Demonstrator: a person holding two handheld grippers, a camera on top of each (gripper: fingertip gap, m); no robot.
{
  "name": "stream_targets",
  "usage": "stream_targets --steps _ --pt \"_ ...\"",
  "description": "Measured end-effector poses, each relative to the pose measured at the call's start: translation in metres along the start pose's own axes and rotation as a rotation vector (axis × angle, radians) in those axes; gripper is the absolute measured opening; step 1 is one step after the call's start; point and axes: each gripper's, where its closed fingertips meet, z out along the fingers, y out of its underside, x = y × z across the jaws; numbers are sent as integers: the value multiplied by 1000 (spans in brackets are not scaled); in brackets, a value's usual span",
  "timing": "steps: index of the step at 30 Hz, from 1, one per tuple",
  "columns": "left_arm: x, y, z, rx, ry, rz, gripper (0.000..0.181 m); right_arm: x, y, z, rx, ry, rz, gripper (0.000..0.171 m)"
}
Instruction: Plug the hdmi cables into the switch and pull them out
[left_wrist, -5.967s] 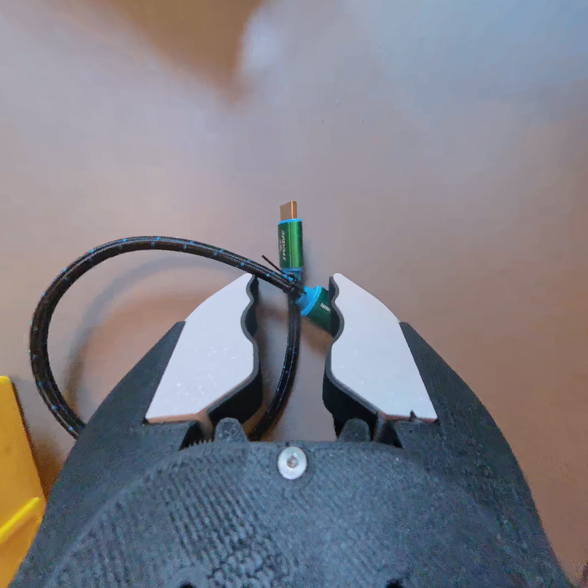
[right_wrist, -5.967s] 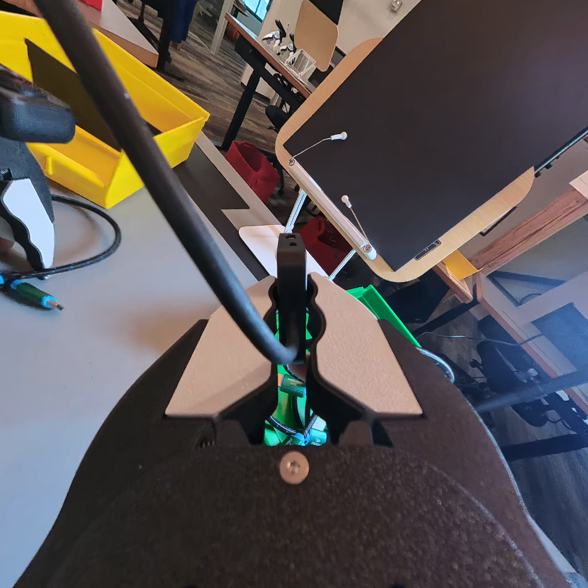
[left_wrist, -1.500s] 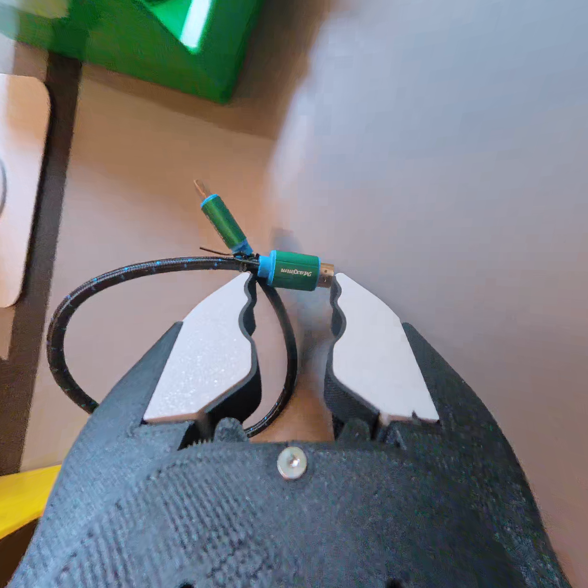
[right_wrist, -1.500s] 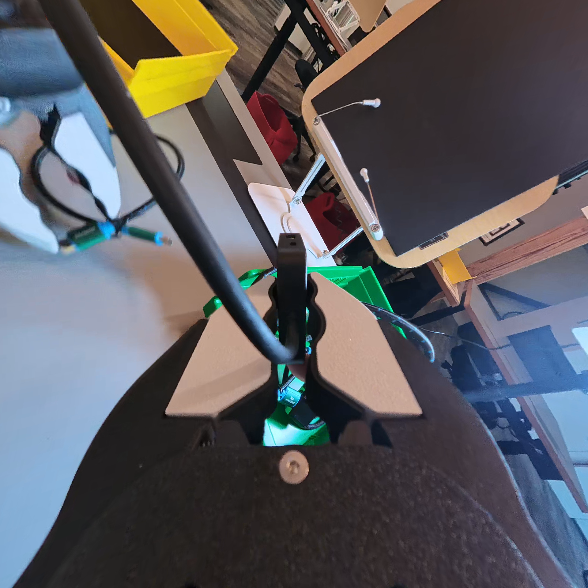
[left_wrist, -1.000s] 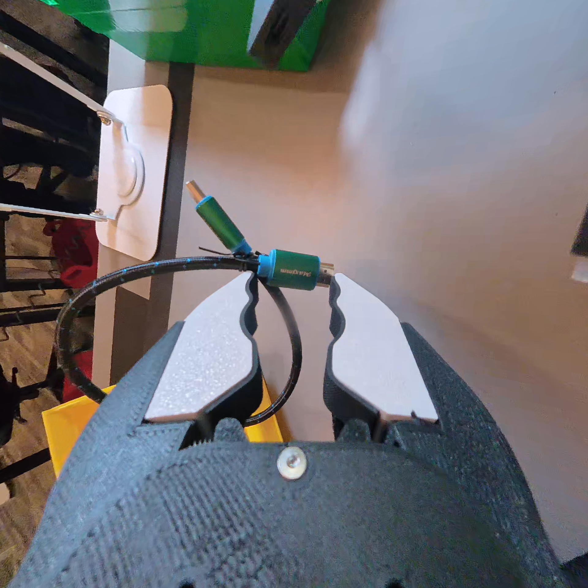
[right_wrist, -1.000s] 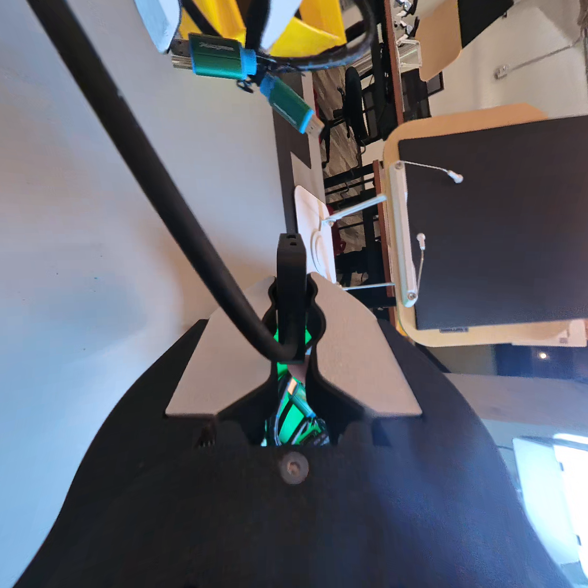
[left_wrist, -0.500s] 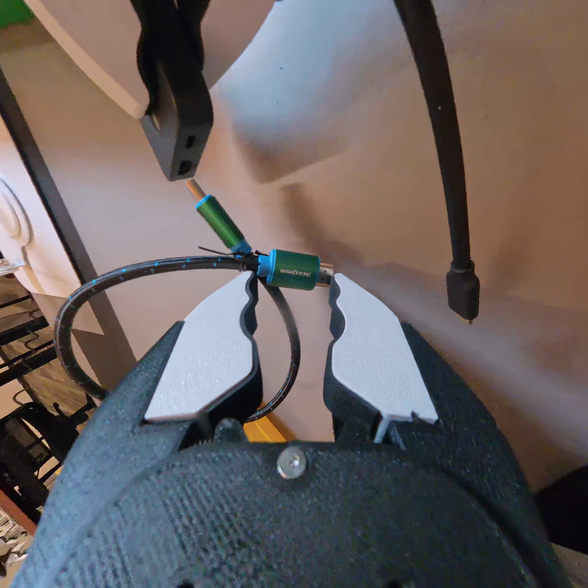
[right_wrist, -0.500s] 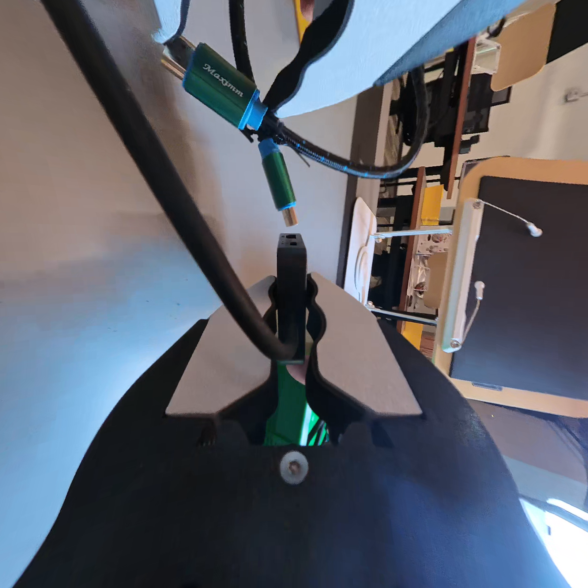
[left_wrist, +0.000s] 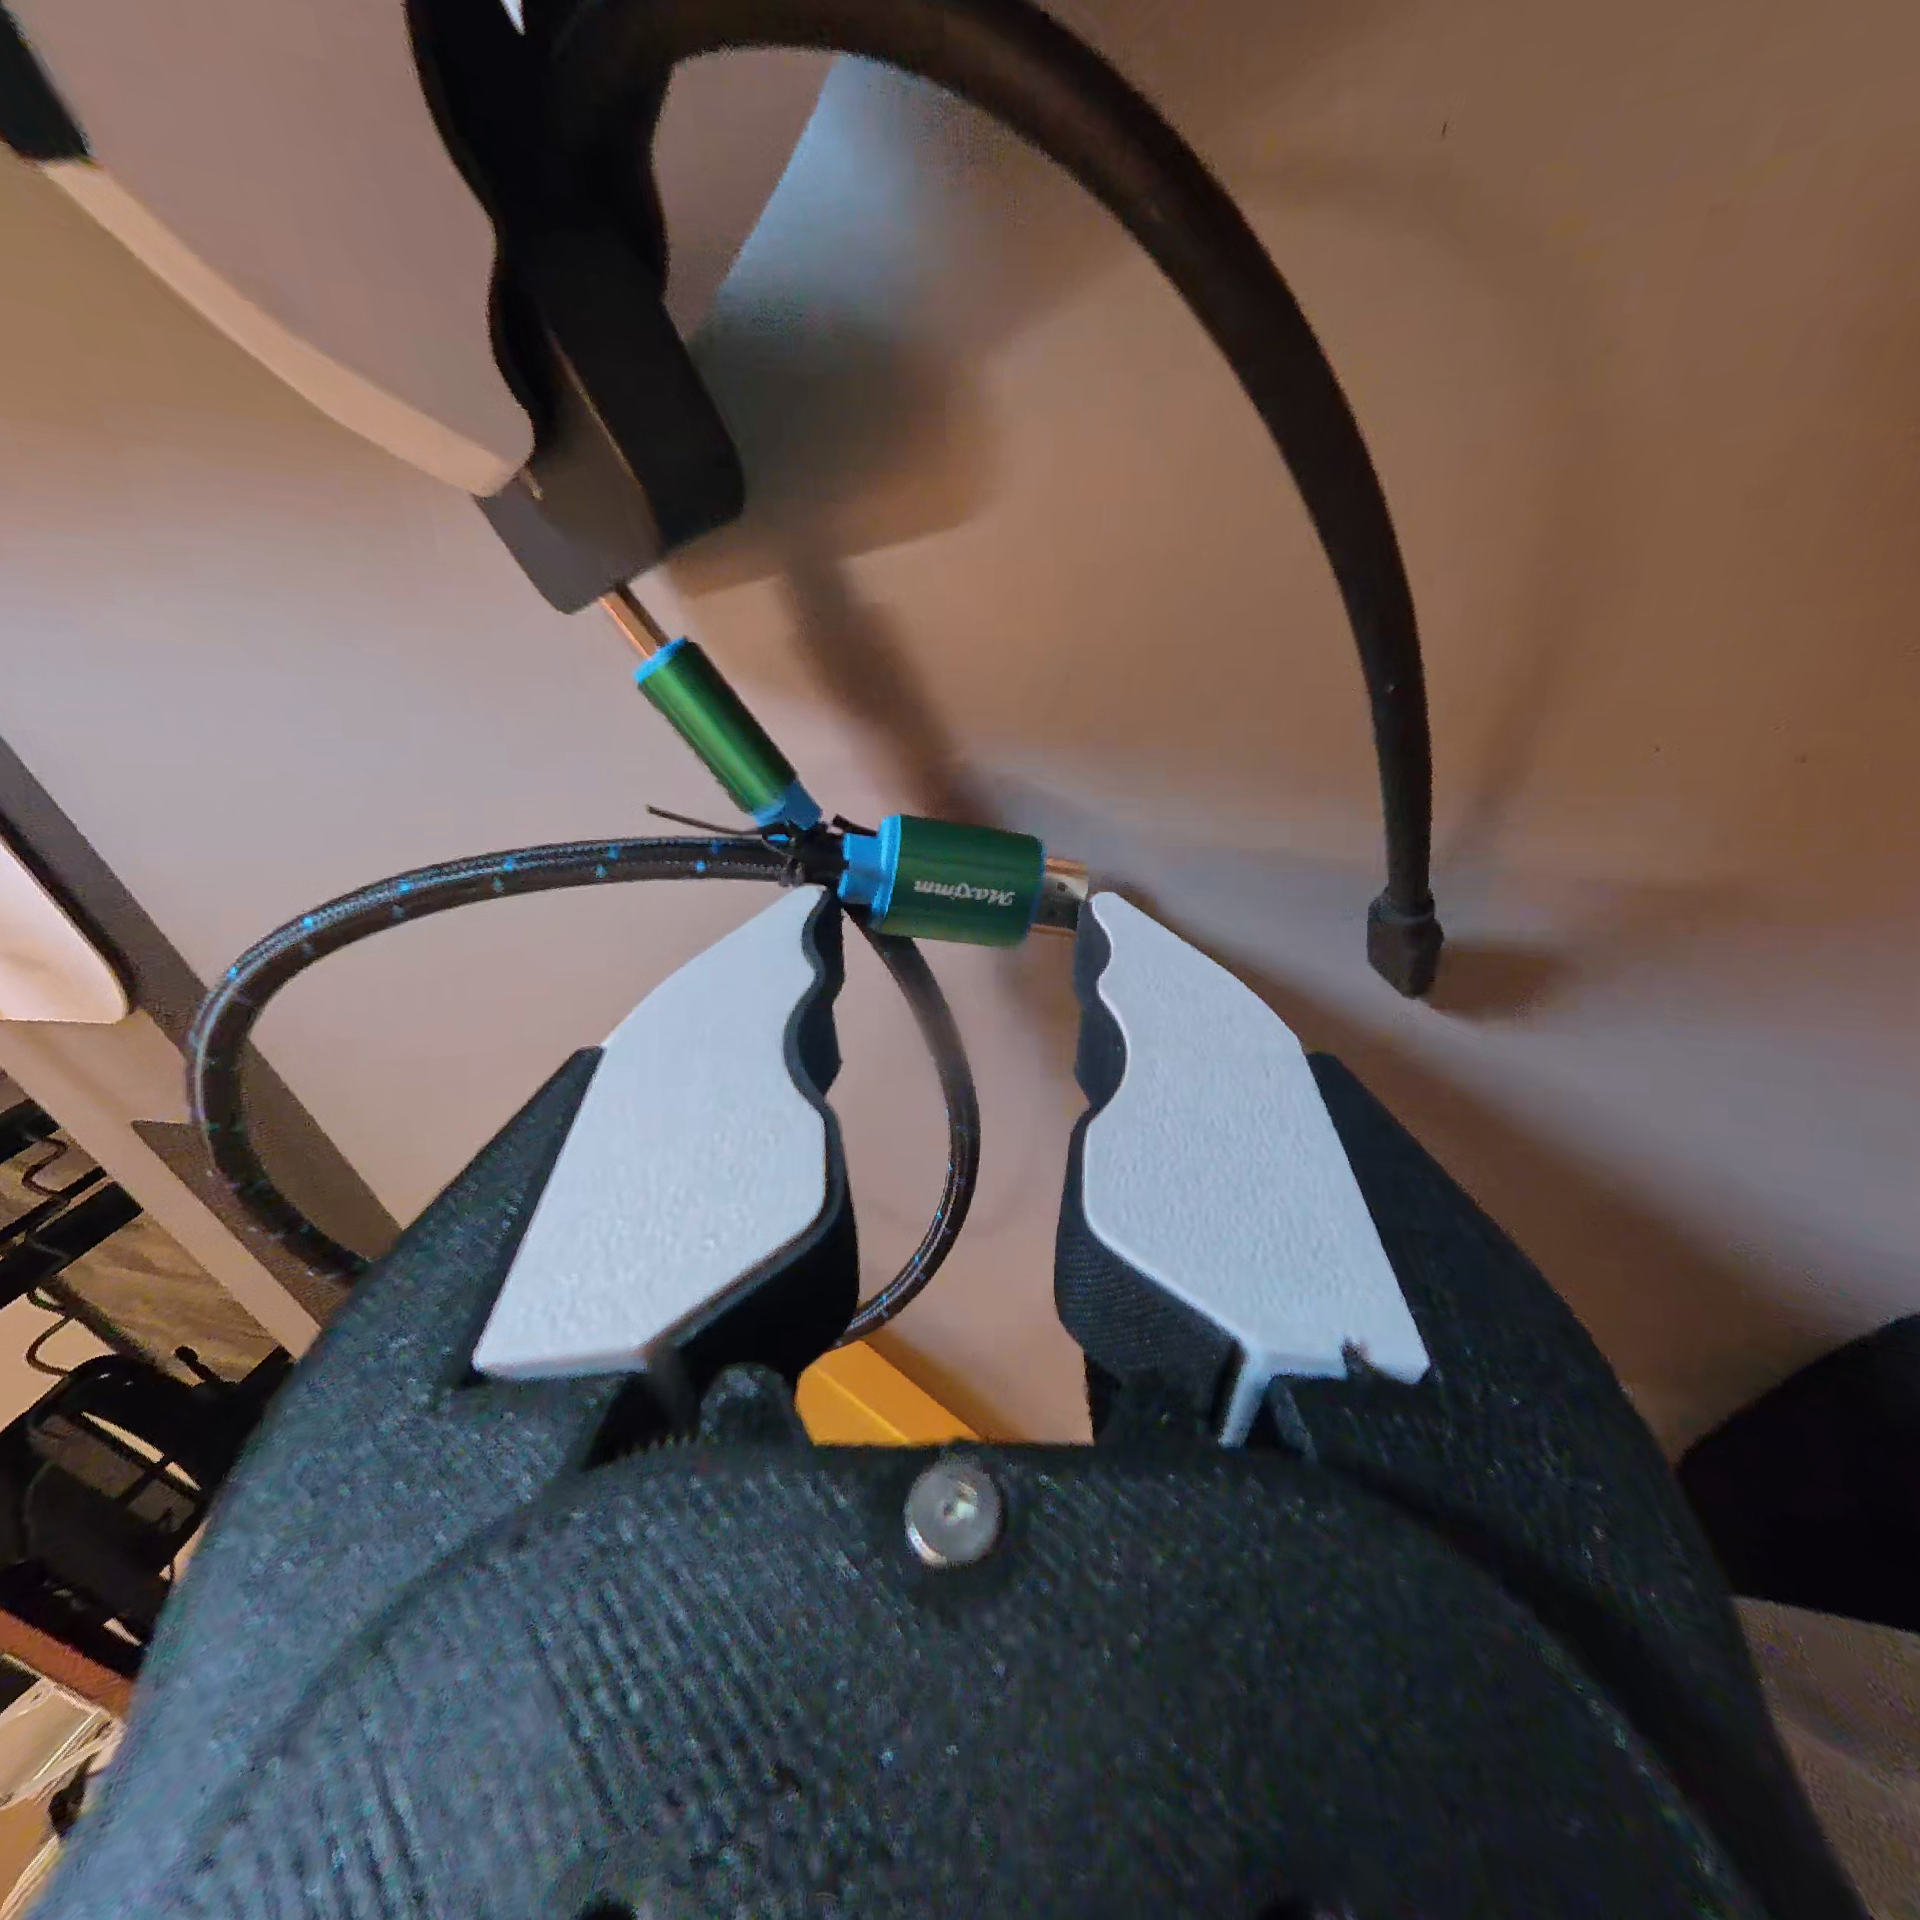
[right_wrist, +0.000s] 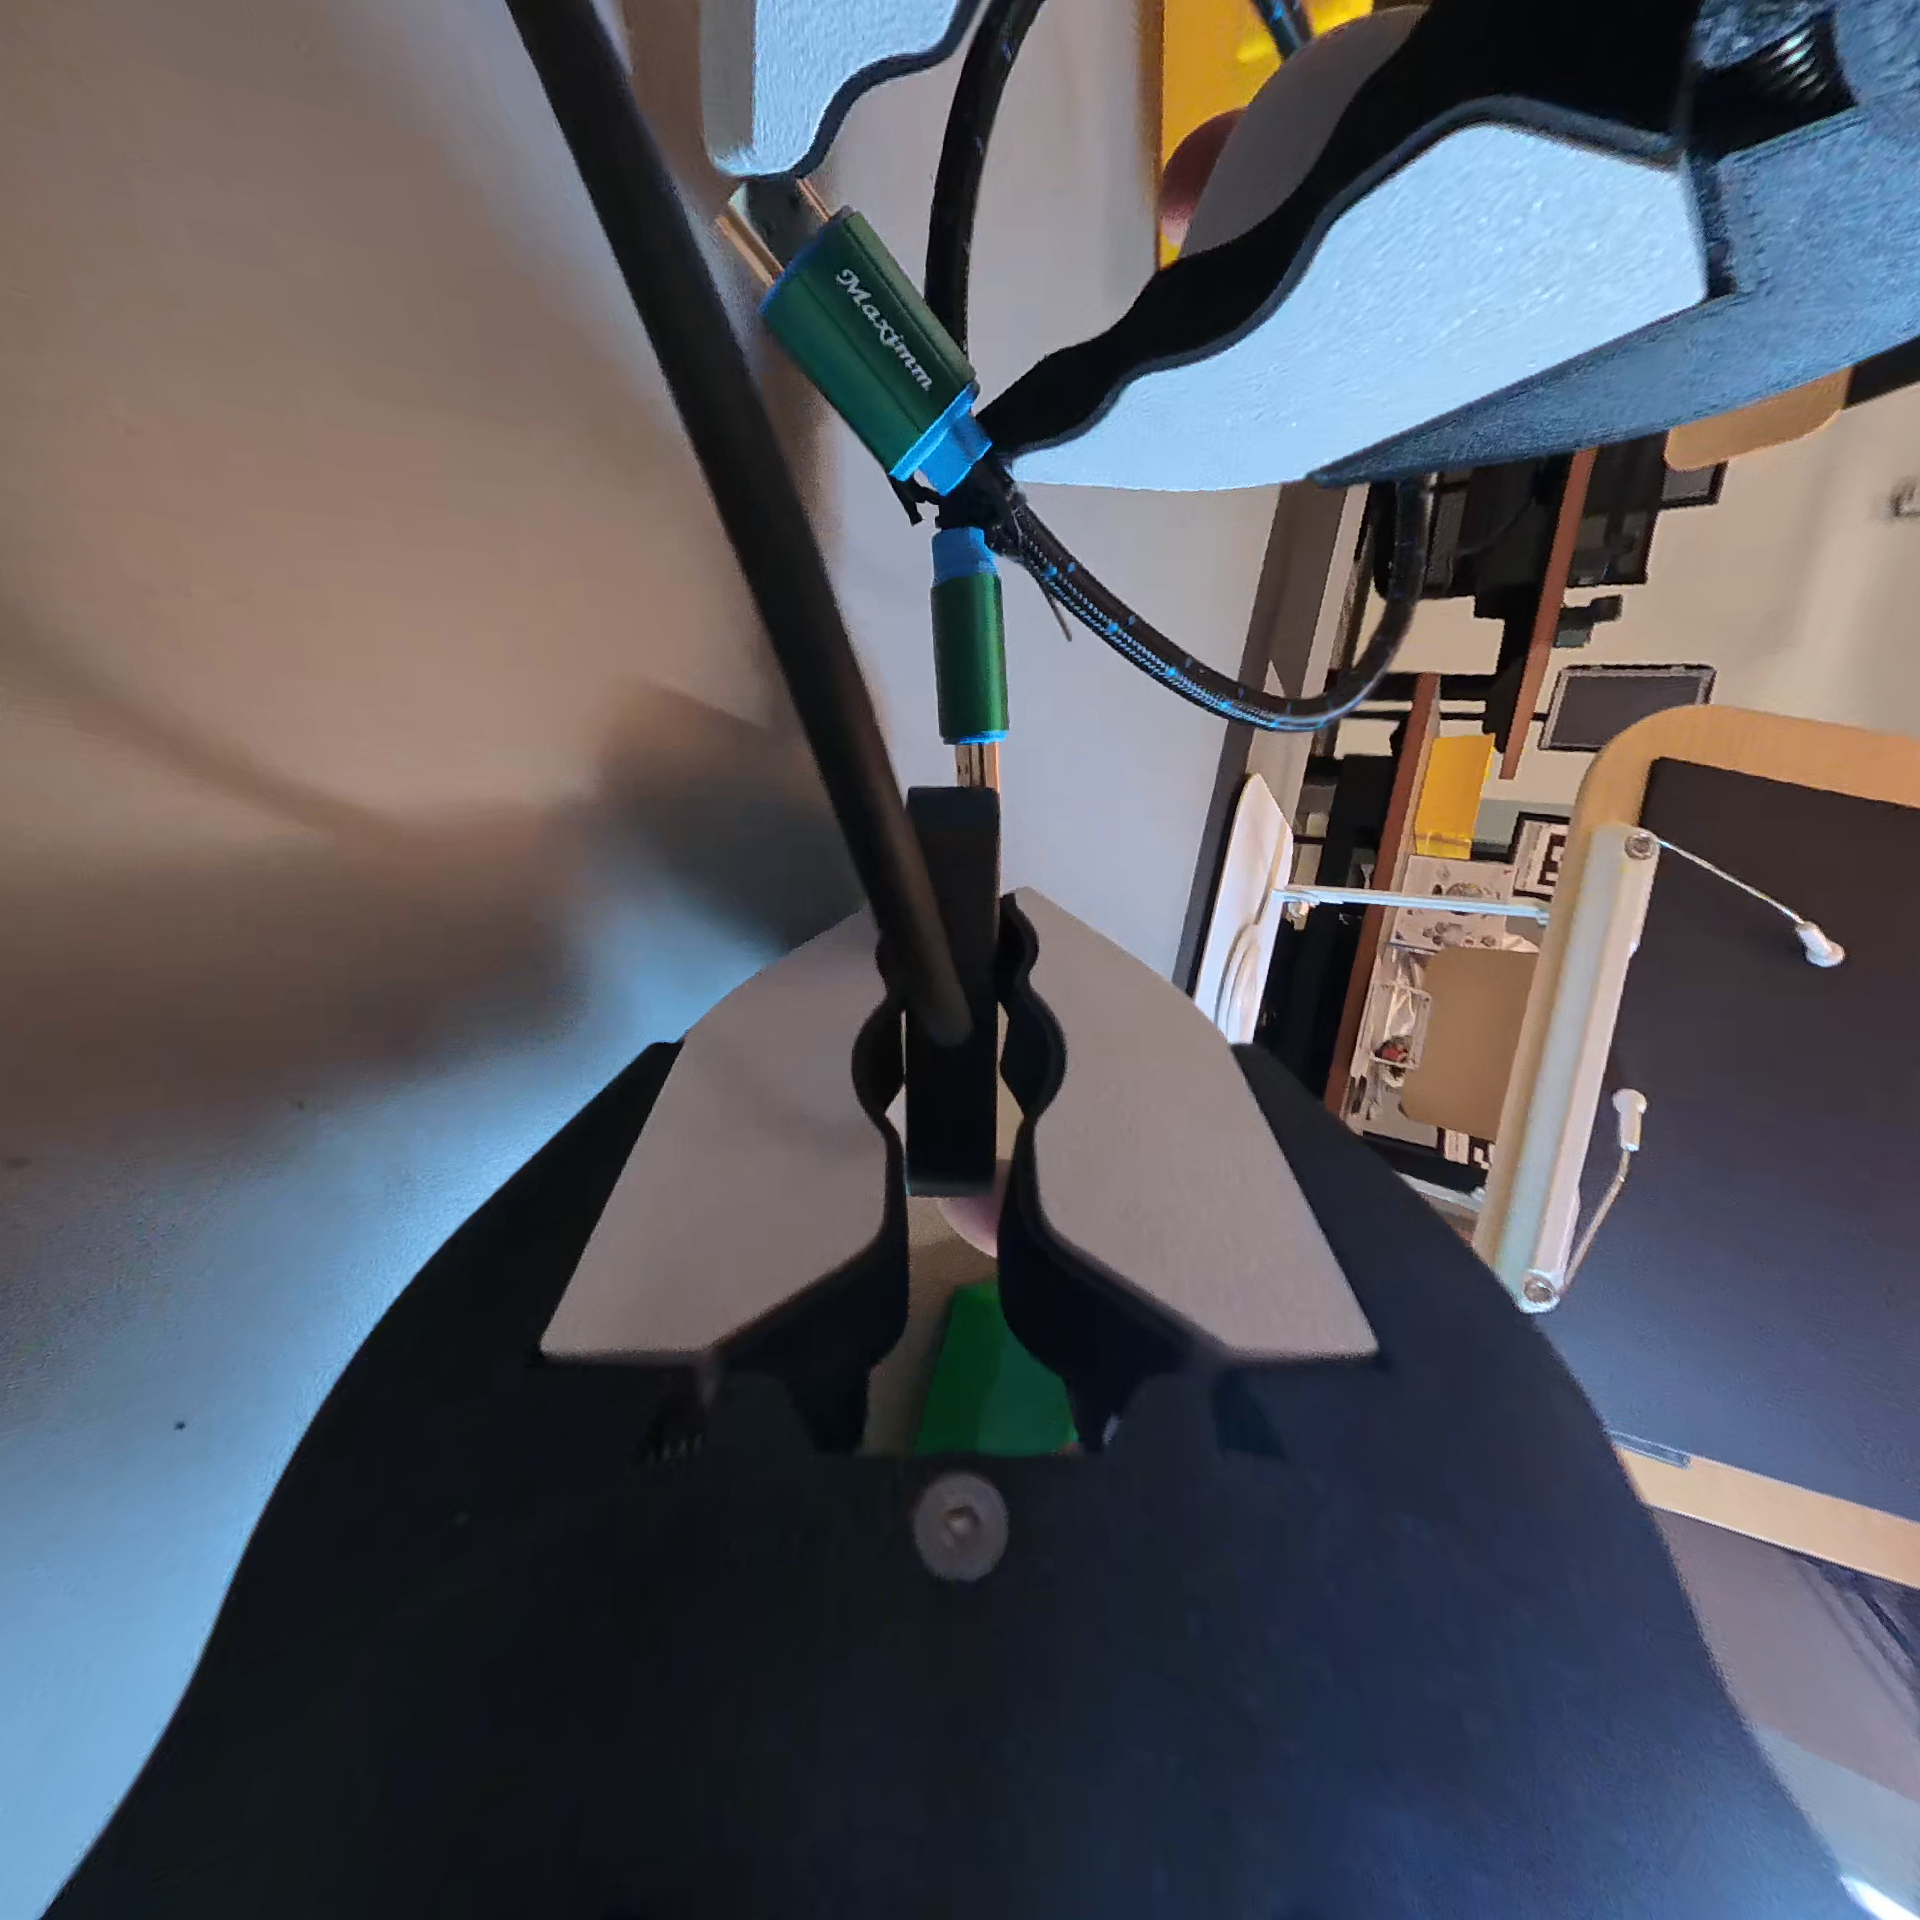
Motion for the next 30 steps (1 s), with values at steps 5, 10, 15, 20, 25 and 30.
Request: stream_targets --steps 5,10,15,20,25,30 --pt "5 7 2 -19 33 15 43 -3 -9 -5 108 -29 60 14" --pt "9 10 4 -40 56 17 43 -5 -14 -7 153 -51 95 14" --pt "10 10 7 -65 63 8 43 -8 -16 -7 138 -55 71 14" --pt "14 1 6 5 100 13 43 -8 -13 -7 130 -59 72 14" --pt "14 -1 7 61 121 23 43 -11 -11 -8 132 -80 78 14" --pt "15 -9 4 245 243 -100 46 -12 -9 -6 120 -87 84 14"
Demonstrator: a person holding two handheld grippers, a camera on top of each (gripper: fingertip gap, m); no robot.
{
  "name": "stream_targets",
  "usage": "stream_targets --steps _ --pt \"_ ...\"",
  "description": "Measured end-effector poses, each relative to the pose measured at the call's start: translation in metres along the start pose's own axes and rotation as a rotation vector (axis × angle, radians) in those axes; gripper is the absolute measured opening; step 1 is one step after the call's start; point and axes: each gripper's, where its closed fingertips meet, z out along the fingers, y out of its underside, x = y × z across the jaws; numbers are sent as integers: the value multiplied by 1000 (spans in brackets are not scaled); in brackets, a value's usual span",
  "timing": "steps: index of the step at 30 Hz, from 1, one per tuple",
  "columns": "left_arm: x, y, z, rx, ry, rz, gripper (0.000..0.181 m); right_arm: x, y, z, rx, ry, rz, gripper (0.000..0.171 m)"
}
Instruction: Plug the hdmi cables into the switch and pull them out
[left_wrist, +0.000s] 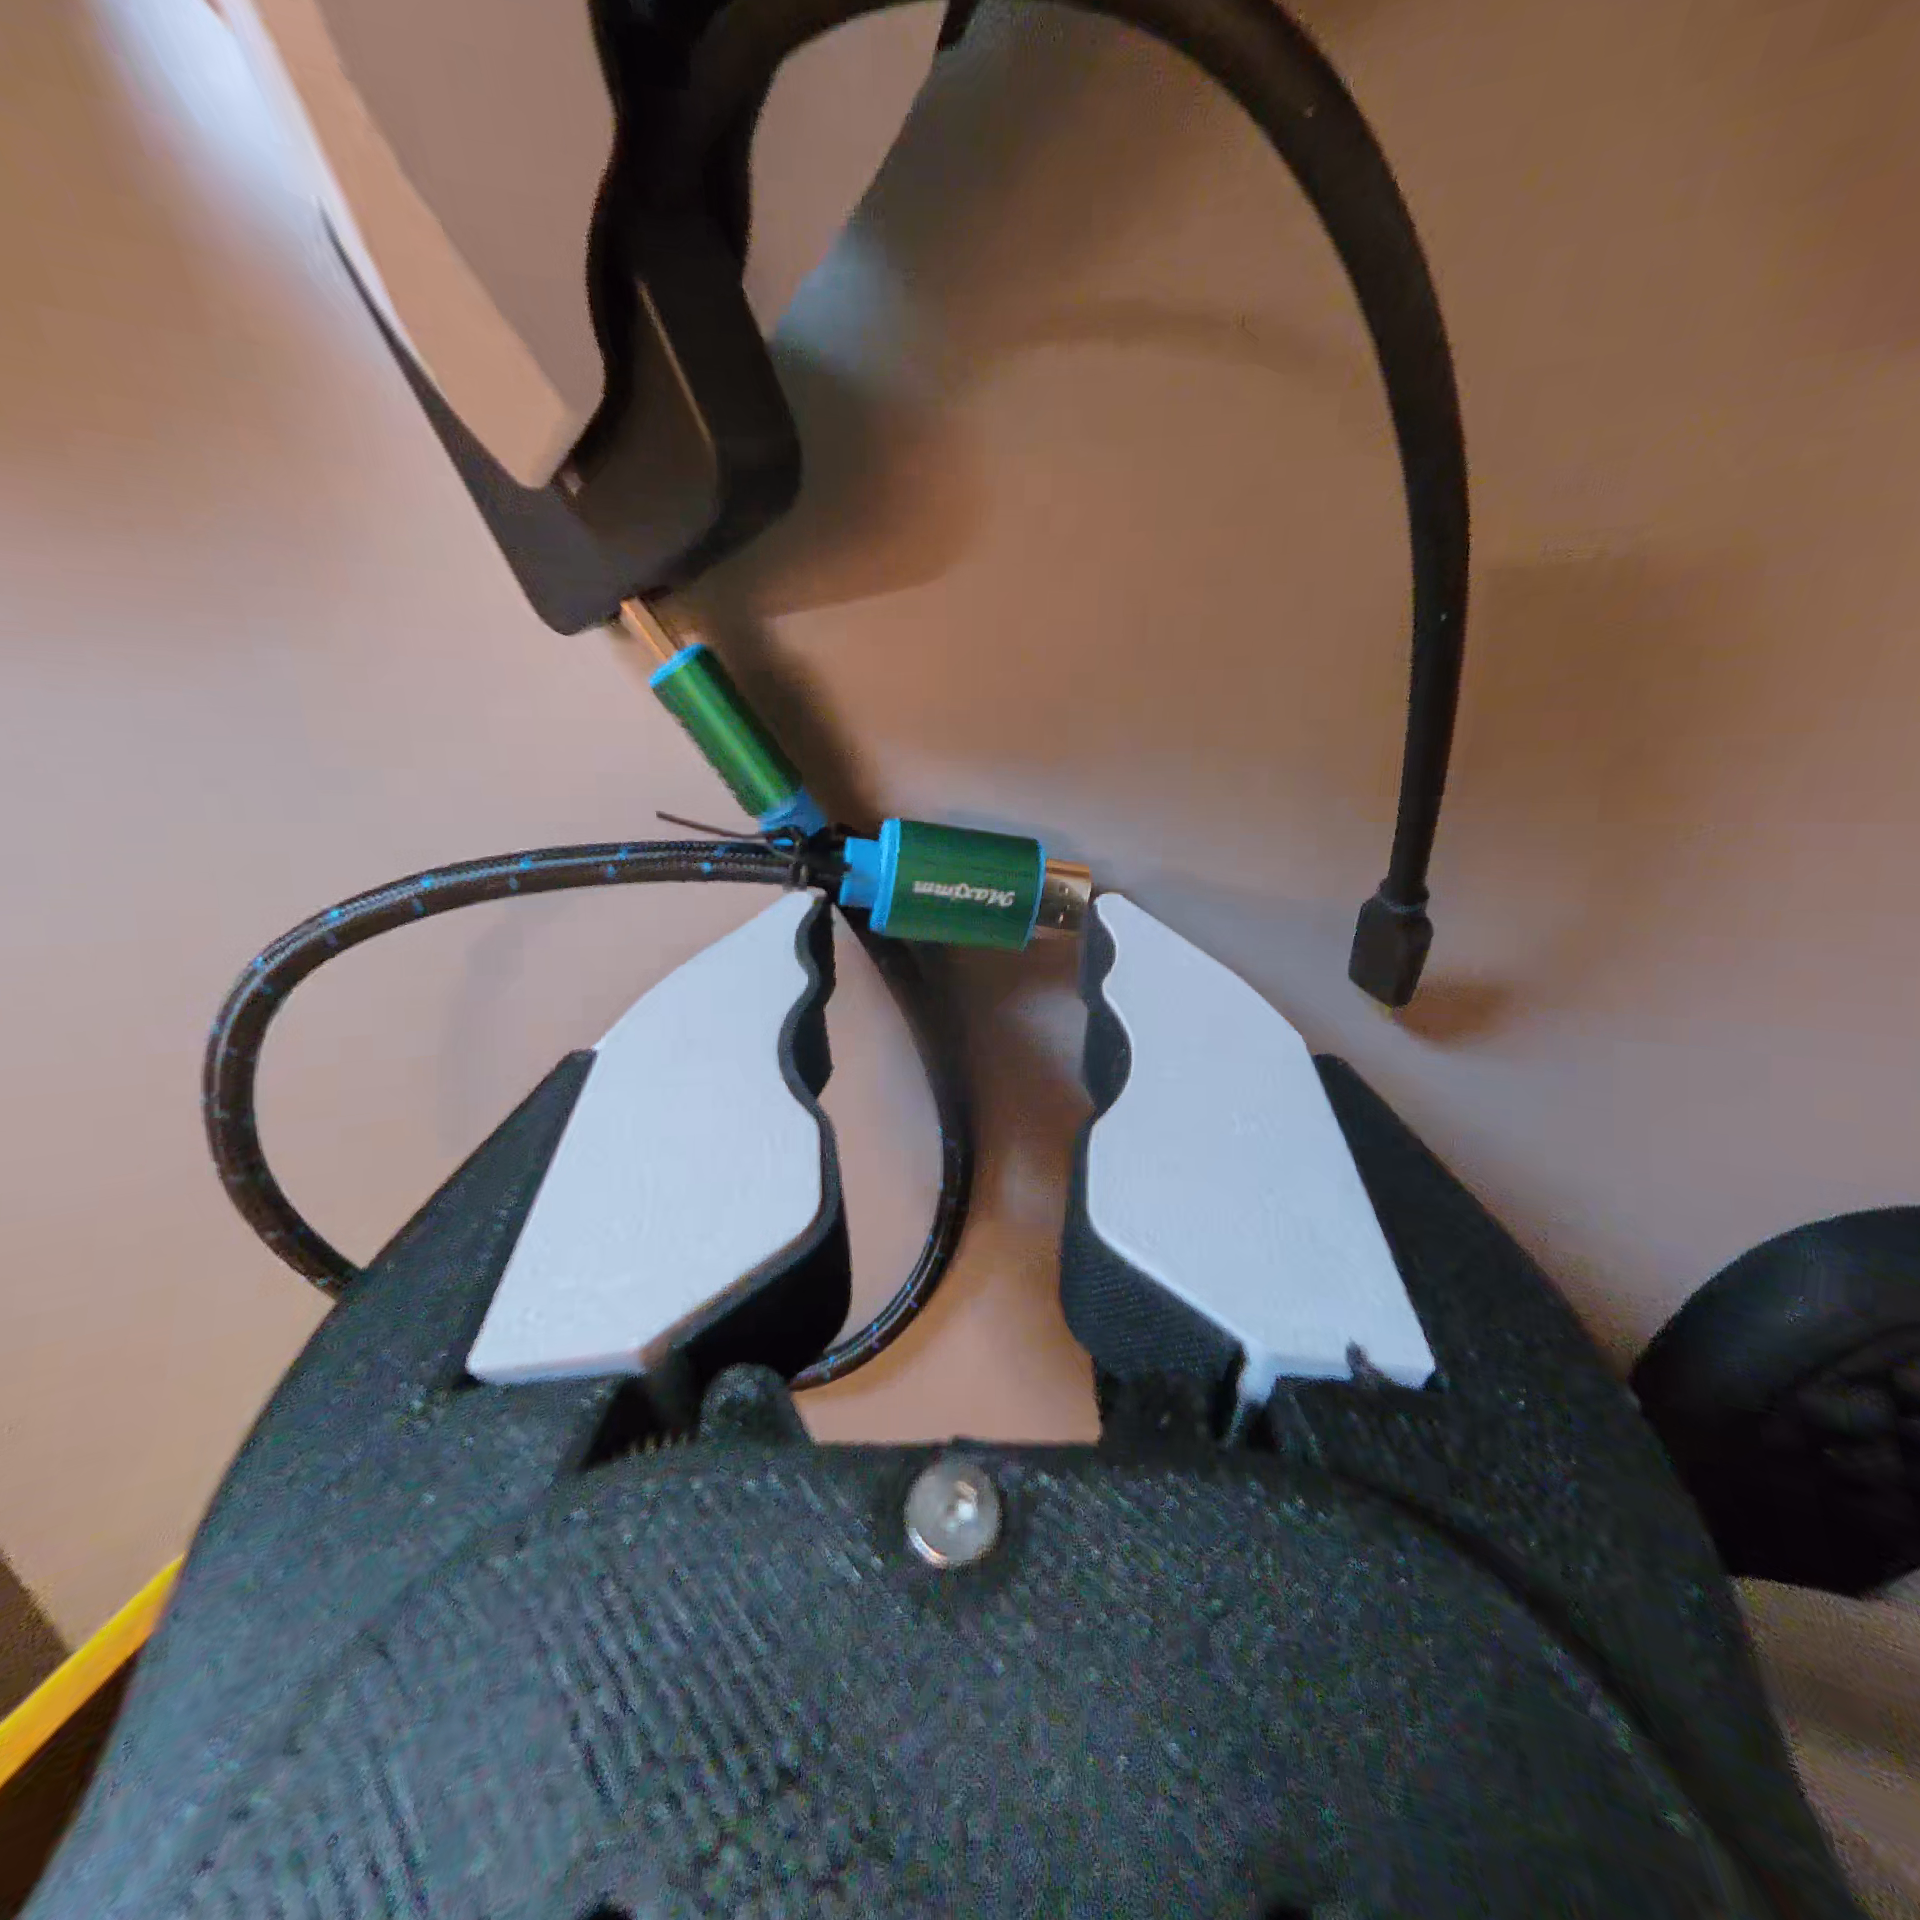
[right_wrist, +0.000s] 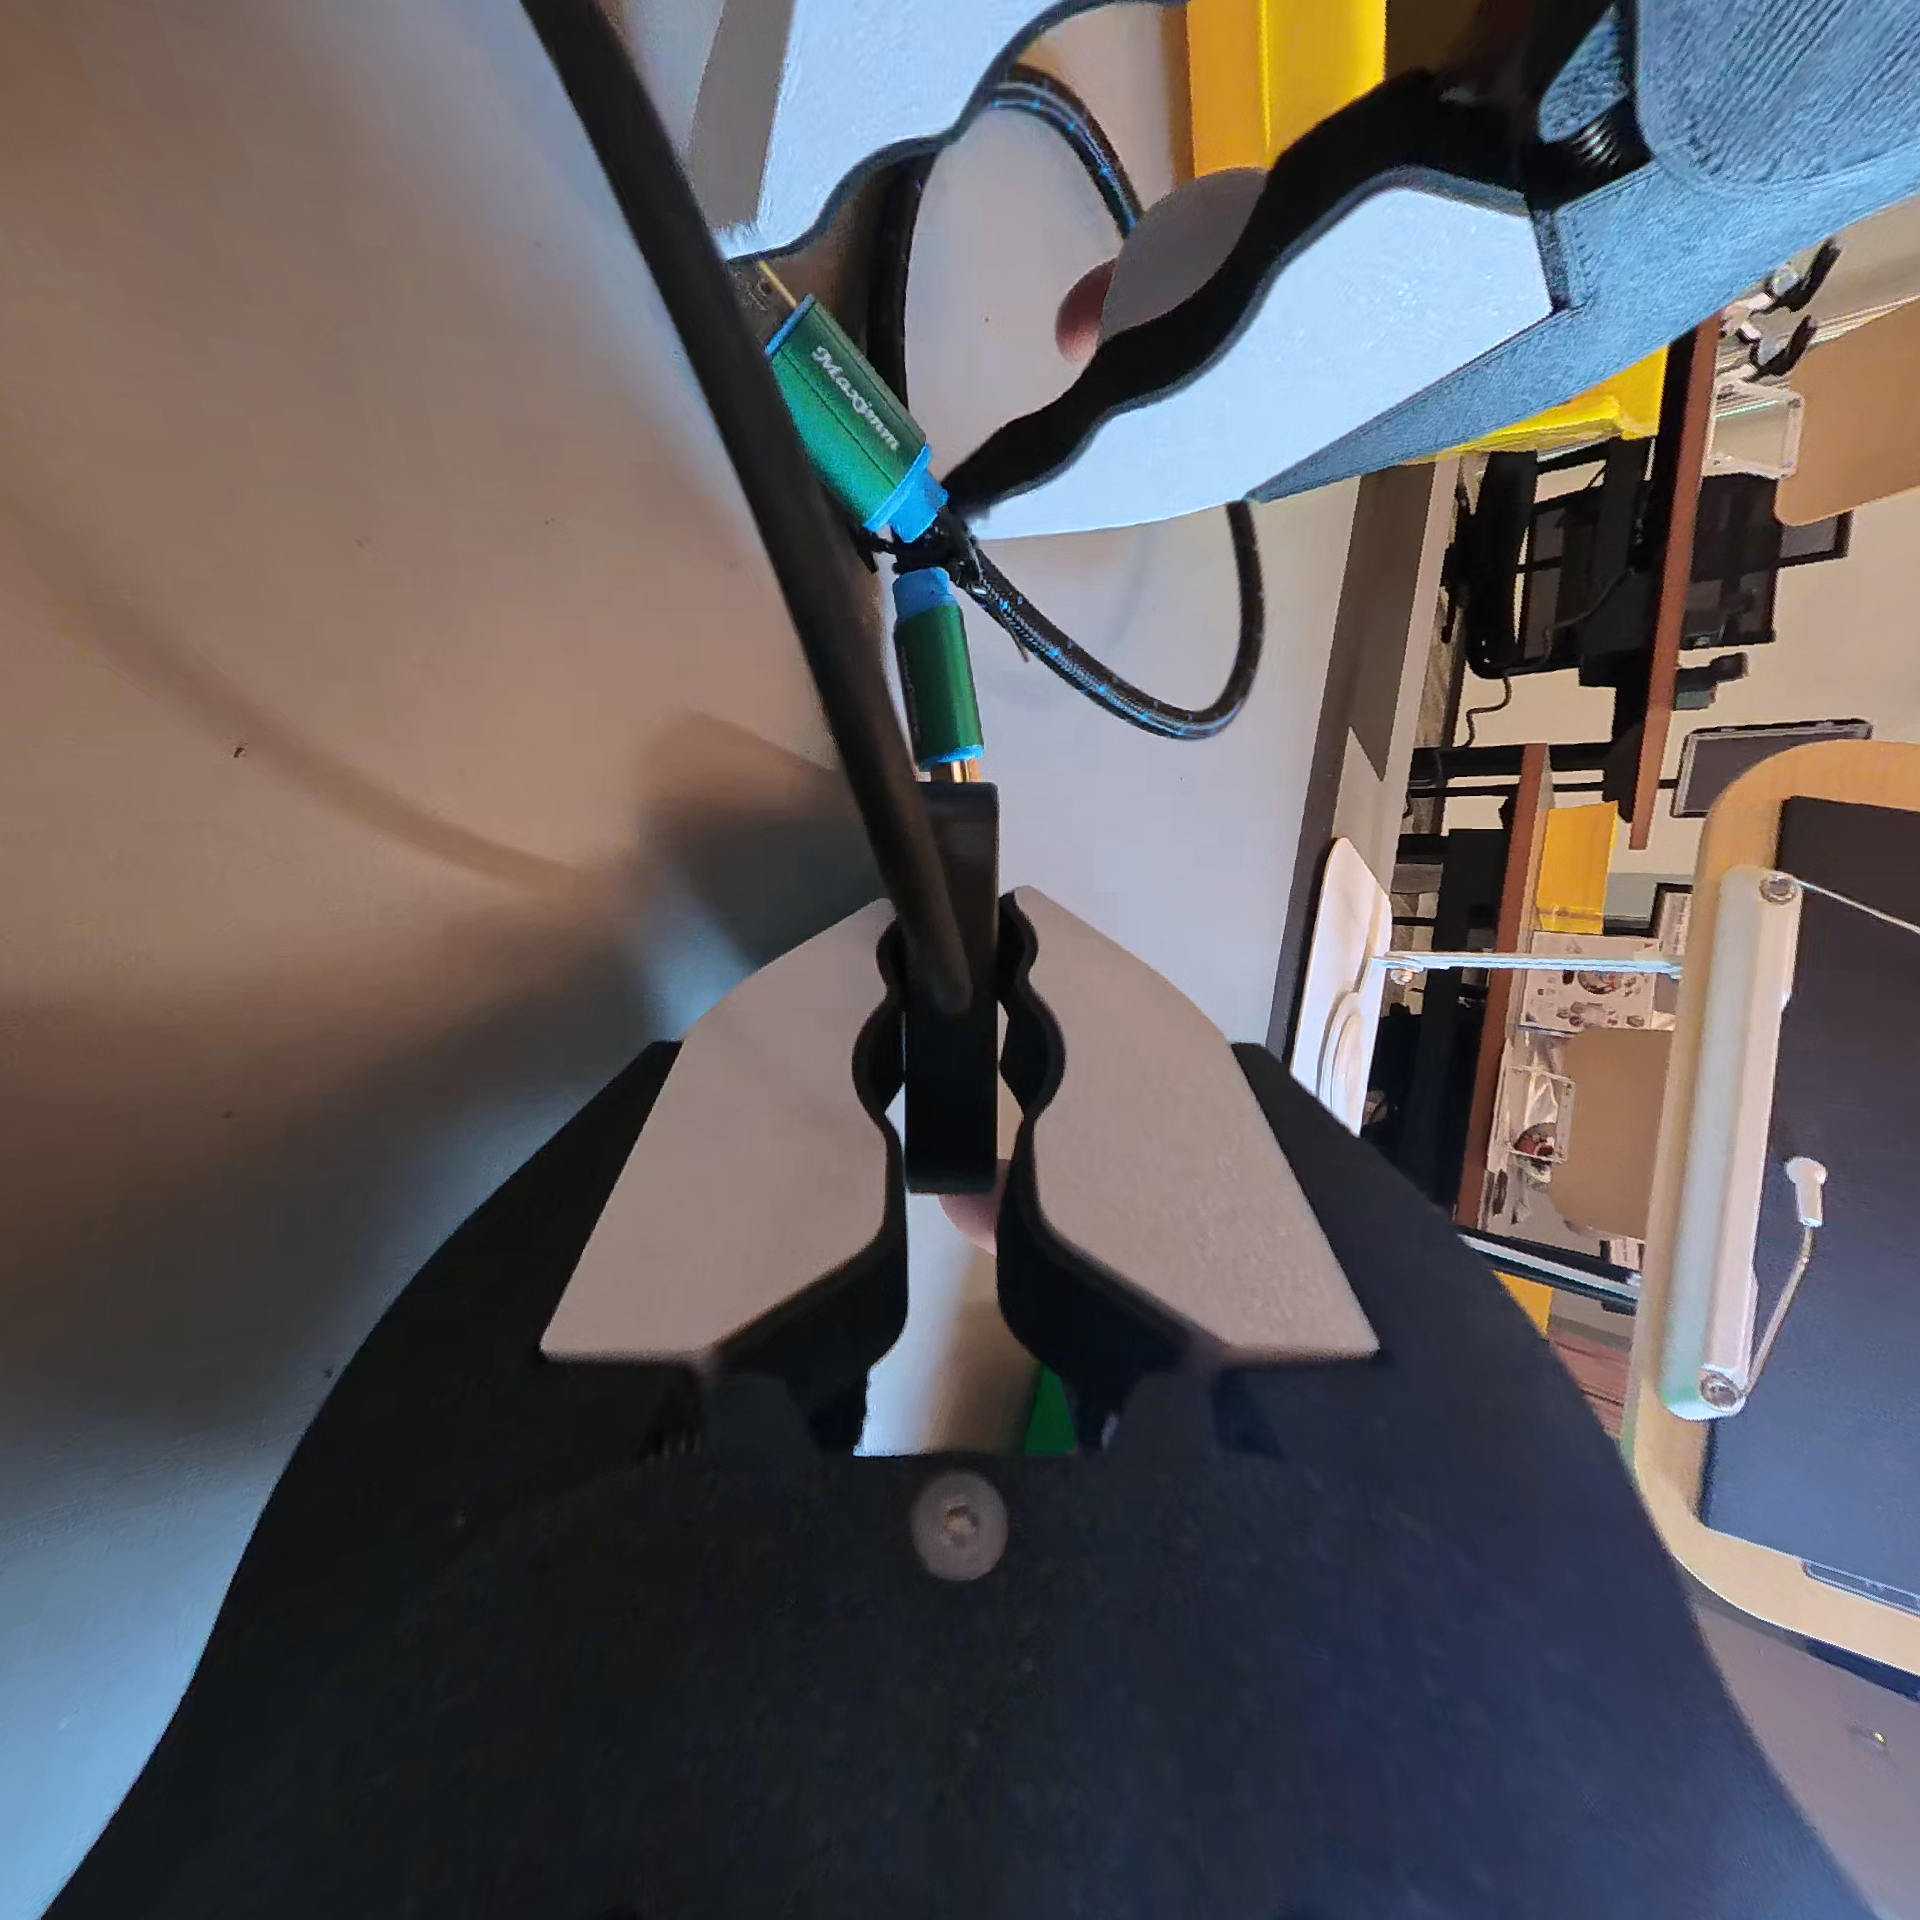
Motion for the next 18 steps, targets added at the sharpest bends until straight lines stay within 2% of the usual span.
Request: stream_targets --steps 4,8,11,16,18 --pt "-2 -6 -3 127 72 -106 52 0 0 1 0 3 10 14" --pt "-6 -5 -2 166 118 -232 58 1 2 1 -6 3 21 14" --pt "-3 -15 -8 277 197 -296 61 1 3 1 -10 1 24 14" --pt "-25 -6 -2 276 132 -473 62 1 5 1 -22 3 34 14" --pt "-28 -12 1 304 133 -523 58 1 7 1 -28 3 36 14"
